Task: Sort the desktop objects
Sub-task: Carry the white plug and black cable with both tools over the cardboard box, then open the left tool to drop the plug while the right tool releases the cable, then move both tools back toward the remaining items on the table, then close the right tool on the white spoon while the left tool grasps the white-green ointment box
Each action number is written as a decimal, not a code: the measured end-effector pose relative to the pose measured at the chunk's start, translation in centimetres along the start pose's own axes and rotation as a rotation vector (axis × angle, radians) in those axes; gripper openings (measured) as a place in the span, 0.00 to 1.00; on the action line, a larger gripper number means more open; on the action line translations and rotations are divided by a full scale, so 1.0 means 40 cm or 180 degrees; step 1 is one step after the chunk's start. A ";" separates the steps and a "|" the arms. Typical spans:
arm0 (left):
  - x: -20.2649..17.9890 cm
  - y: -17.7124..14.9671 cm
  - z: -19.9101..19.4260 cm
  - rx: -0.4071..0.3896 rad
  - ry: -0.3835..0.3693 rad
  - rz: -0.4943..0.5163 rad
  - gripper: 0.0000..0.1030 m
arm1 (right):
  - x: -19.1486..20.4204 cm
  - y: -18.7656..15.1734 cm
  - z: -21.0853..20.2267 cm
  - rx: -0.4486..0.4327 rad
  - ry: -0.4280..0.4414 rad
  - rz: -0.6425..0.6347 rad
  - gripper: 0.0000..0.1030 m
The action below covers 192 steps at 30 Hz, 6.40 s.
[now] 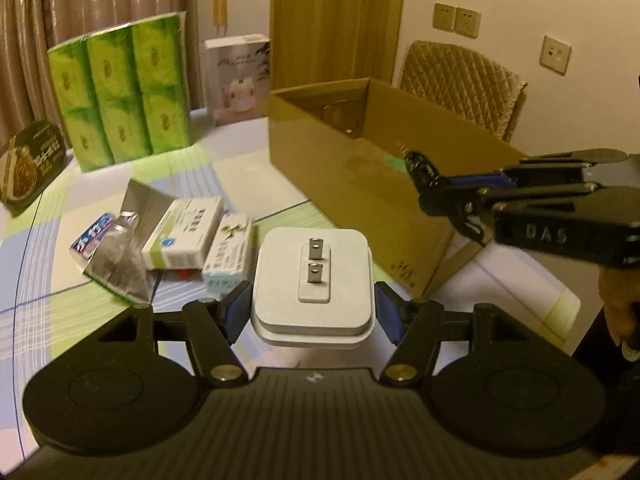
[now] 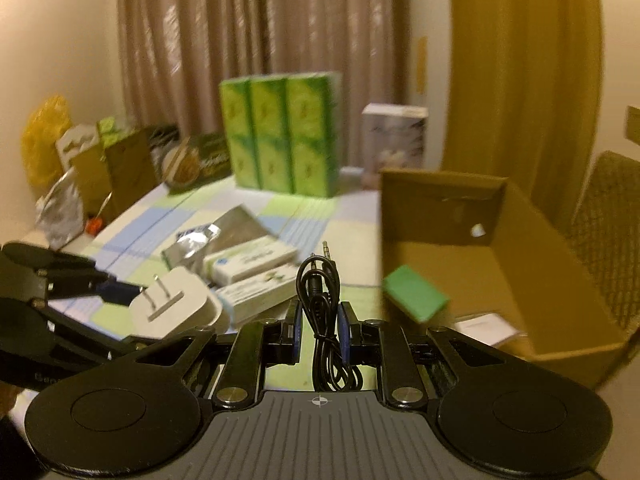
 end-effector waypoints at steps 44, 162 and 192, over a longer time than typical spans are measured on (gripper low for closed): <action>-0.274 0.294 0.218 -0.0227 -0.0301 0.0102 0.58 | -0.434 0.045 0.008 -0.0153 -0.0589 0.0834 0.14; 0.530 -0.056 0.077 0.0044 0.0915 -0.0733 0.70 | 0.186 -0.005 0.327 0.0616 0.0705 -0.0146 0.68; 0.403 -0.027 0.217 0.0281 0.0320 -0.0589 0.70 | 0.214 -0.145 0.481 0.1216 0.0817 -0.0244 0.22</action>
Point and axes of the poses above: each gripper's, at about its wrist camera, not at the fingertips, and z roughly the way its jaws point, x to its left, y to its top, the point moved 9 cm from there along z, roughly the way its jaws point, and after that the axes turned 4 degrees about -z, right-handed, at the moved point
